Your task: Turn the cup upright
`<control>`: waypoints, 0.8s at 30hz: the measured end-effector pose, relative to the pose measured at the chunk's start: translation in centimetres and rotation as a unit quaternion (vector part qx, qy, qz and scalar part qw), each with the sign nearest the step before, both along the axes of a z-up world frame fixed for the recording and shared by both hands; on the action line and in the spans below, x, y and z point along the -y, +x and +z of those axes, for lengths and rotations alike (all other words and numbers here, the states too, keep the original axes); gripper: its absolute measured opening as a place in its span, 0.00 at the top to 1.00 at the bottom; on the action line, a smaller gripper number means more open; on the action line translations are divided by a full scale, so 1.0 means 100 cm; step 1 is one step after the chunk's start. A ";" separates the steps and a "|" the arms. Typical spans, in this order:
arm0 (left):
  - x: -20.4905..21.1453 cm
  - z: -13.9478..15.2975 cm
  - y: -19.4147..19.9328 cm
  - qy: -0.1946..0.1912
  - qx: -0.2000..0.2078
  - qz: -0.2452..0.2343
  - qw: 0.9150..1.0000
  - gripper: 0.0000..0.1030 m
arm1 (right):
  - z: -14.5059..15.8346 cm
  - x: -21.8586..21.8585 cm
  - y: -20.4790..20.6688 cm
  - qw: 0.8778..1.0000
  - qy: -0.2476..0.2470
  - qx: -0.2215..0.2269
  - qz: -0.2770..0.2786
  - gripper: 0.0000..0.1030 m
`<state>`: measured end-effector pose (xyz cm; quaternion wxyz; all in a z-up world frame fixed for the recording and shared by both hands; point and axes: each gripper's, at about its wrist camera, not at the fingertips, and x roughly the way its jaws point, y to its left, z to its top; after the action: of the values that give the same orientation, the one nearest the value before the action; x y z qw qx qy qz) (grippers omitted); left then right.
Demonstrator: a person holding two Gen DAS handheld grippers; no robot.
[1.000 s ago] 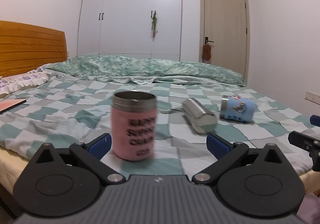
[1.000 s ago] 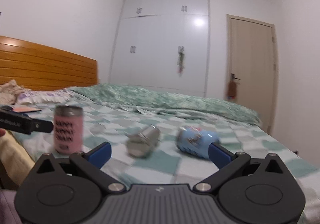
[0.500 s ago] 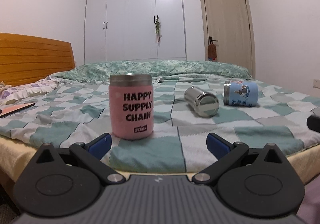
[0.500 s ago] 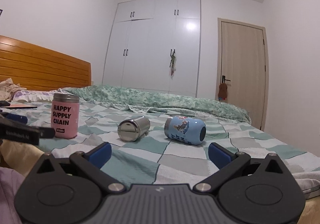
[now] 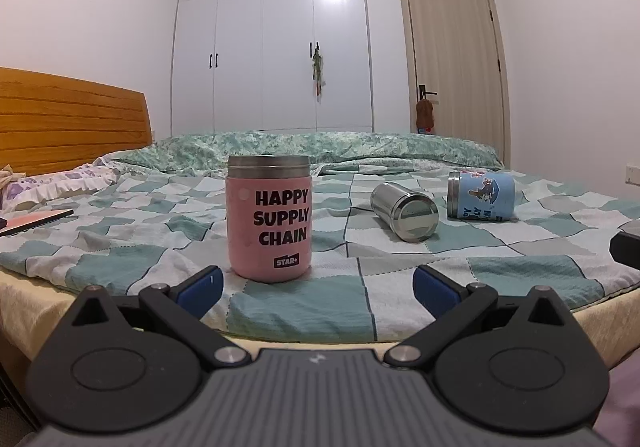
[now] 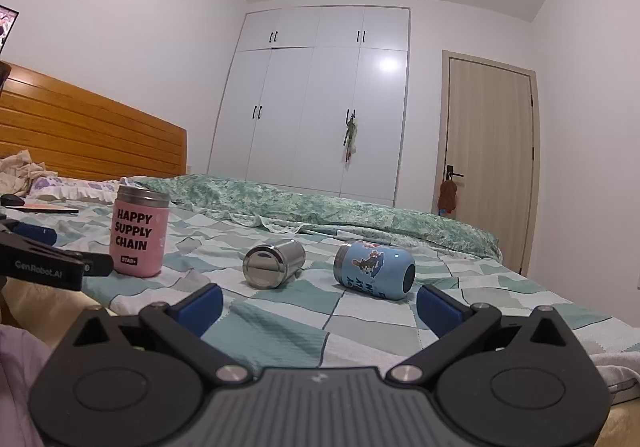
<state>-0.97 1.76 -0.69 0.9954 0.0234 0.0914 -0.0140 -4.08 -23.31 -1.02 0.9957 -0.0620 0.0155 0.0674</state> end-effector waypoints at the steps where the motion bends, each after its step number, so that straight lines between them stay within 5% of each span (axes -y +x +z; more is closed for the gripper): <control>1: 0.000 0.000 0.000 0.001 0.000 0.000 1.000 0.00 | 0.000 0.000 0.000 1.000 0.000 0.000 0.000 0.00; 24: 0.000 0.000 -0.001 0.001 0.000 0.000 1.000 0.00 | 0.000 0.000 -0.002 1.000 0.001 0.001 0.001 0.00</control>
<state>-1.11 1.72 -0.69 0.9954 0.0246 0.0911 -0.0142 -4.31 -23.27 -0.99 0.9957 -0.0612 0.0139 0.0685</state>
